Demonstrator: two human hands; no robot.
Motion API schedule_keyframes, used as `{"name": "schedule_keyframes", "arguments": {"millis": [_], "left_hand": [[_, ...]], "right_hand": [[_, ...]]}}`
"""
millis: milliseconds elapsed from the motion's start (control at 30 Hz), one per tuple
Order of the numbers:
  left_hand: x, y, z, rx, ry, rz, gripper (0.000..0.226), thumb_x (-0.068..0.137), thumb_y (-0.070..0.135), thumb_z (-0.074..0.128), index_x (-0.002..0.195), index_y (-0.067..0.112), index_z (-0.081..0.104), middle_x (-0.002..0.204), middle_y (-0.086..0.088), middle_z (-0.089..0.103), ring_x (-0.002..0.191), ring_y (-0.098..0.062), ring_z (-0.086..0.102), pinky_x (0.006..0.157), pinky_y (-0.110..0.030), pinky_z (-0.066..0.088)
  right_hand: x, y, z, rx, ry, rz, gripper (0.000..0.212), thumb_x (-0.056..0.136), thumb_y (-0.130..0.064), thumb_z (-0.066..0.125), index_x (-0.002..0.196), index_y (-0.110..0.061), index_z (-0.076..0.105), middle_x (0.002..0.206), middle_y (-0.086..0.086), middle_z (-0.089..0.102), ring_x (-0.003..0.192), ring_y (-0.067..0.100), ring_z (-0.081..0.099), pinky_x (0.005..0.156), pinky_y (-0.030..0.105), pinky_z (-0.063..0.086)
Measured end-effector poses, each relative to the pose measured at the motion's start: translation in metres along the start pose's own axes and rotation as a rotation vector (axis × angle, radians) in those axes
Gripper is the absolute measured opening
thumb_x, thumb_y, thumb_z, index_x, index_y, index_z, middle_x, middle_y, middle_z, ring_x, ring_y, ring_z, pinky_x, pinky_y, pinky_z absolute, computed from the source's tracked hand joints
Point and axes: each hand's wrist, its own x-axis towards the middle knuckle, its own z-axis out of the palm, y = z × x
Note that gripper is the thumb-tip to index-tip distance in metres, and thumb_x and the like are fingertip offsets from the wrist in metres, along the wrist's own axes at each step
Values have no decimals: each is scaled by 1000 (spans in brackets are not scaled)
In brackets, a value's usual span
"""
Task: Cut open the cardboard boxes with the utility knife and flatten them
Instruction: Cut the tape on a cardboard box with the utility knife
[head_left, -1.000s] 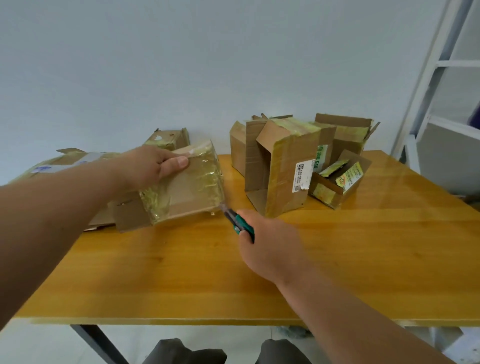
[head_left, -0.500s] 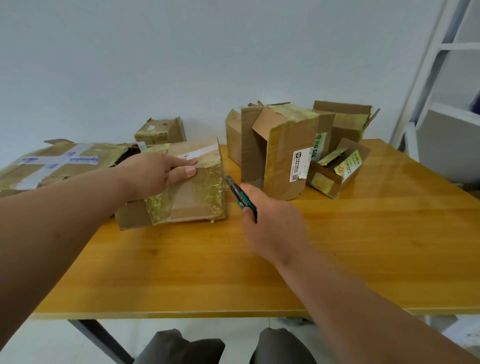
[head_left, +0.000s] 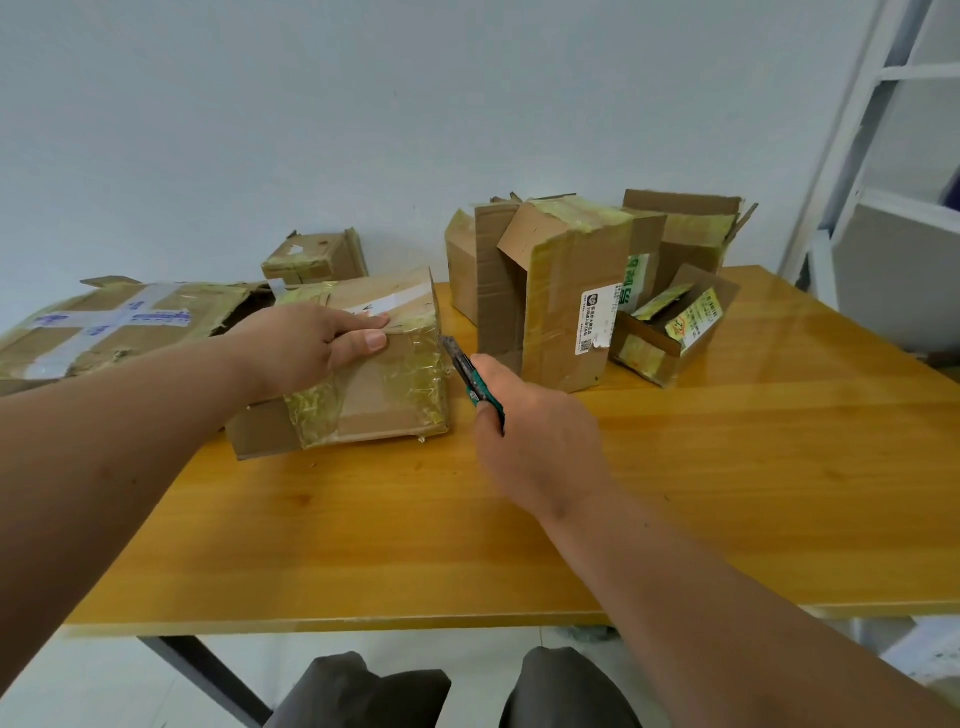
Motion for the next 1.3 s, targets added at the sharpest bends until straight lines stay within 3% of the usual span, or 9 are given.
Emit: {"name": "schedule_keyframes", "arguments": {"millis": [167, 467, 600, 700, 767, 867, 1033, 1167, 1300], "left_hand": [[1, -4, 7, 44, -13, -27, 63, 84, 68, 26, 142, 47, 39, 149, 4, 45, 133, -25, 44, 99, -37, 42], [-8, -7, 24, 101, 49, -61, 66, 82, 69, 21, 143, 49, 36, 150, 17, 38, 135, -21, 42, 82, -31, 43], [-10, -9, 28, 87, 58, -70, 62, 87, 67, 25, 145, 48, 33, 152, 14, 36, 136, -22, 41, 91, -33, 41], [-13, -15, 32, 18, 84, -120, 69, 85, 70, 33, 149, 49, 21, 150, 0, 43, 133, -29, 44, 97, -39, 42], [-16, -18, 31, -17, 124, -117, 77, 84, 68, 43, 152, 42, 17, 149, -5, 44, 132, -30, 45, 99, -42, 42], [-23, -19, 30, 77, 195, -93, 85, 77, 73, 43, 148, 28, 29, 149, -4, 36, 136, -28, 33, 107, -49, 36], [-37, -19, 41, 190, 424, -317, 82, 73, 80, 48, 126, 18, 40, 128, -11, 39, 120, -32, 39, 96, -49, 42], [-42, -23, 47, 160, 396, -383, 72, 74, 81, 41, 115, 22, 40, 120, -9, 42, 110, -32, 44, 84, -50, 49], [-39, -21, 46, 102, 355, -340, 47, 85, 70, 41, 108, 29, 40, 121, -5, 45, 108, -28, 45, 79, -48, 50]], "right_hand": [[-2, 2, 3, -64, -50, -1, 49, 98, -21, 45, 146, -25, 47, 72, -3, 68, 53, 11, 55, 44, 22, 36], [-5, 2, 7, -133, -192, 47, 52, 101, -26, 35, 152, -31, 32, 85, -2, 69, 66, 17, 55, 80, 36, 42], [-5, 0, 7, -138, -211, 71, 53, 101, -26, 36, 153, -31, 32, 83, -3, 67, 68, 18, 51, 91, 40, 43], [-6, -1, 4, -120, -228, 90, 53, 101, -25, 35, 153, -30, 31, 79, -6, 57, 70, 17, 48, 95, 41, 42], [-6, -1, 2, -109, -234, 92, 53, 101, -25, 35, 154, -30, 32, 79, -5, 56, 71, 17, 46, 96, 41, 42], [-7, 1, 2, -111, -218, 92, 52, 101, -26, 36, 153, -30, 34, 83, -4, 62, 68, 16, 44, 90, 39, 42], [-9, 1, 3, -125, -209, 84, 51, 100, -27, 38, 151, -31, 37, 95, -1, 71, 67, 17, 47, 74, 34, 36], [-8, -2, 5, -137, -208, 78, 50, 100, -28, 41, 150, -32, 37, 97, -1, 71, 68, 16, 47, 76, 35, 40], [-6, -3, 5, -105, -217, 93, 50, 101, -27, 41, 150, -31, 36, 96, -1, 70, 69, 17, 48, 73, 34, 40]]}}
